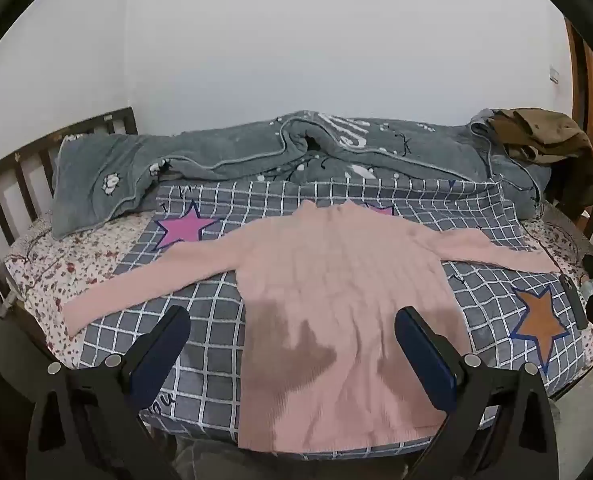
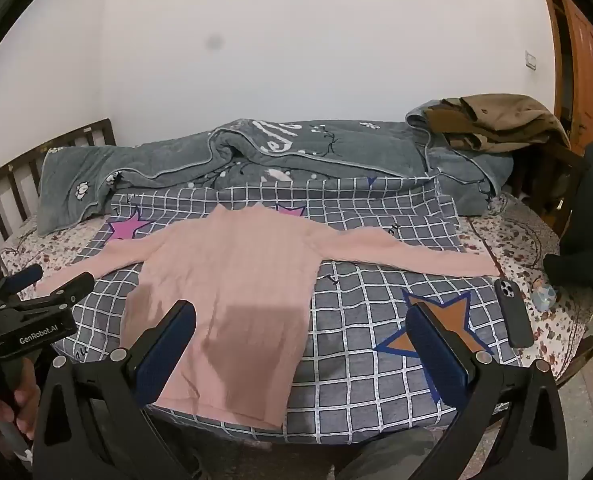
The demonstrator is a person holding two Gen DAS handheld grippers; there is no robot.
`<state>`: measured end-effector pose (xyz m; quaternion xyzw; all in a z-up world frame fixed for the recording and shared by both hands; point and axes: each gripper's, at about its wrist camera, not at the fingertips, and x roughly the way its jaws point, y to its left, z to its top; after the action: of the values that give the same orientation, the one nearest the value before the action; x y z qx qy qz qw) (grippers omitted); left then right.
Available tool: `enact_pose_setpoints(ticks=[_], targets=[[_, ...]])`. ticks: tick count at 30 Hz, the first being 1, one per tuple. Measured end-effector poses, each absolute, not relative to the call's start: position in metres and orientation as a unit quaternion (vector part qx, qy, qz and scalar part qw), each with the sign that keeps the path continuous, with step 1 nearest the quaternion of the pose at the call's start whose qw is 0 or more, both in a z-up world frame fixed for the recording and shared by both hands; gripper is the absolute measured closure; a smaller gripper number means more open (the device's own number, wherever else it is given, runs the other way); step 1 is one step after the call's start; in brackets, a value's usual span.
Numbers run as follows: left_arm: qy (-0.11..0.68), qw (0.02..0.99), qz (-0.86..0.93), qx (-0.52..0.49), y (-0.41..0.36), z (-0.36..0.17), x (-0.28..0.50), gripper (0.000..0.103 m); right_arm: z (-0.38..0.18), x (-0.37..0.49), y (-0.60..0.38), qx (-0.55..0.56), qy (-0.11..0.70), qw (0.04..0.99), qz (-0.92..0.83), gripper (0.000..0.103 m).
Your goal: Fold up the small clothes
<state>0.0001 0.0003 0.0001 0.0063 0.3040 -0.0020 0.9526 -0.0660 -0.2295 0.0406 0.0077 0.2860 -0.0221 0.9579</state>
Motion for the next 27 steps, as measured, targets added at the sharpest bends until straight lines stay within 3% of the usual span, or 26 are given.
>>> enact_pose_setpoints(ticks=[12,27], targets=[[0.246,0.969,0.004,0.009,-0.001,0.009,-0.006,0.000,0.035,-0.058,-0.221,0.004,0.288,0.957,-0.020,0.000],[0.258,0.966,0.008,-0.018,0.003,0.012,-0.008,0.000,0.031,-0.060,-0.231,0.022,0.286,0.958,-0.012,0.000]])
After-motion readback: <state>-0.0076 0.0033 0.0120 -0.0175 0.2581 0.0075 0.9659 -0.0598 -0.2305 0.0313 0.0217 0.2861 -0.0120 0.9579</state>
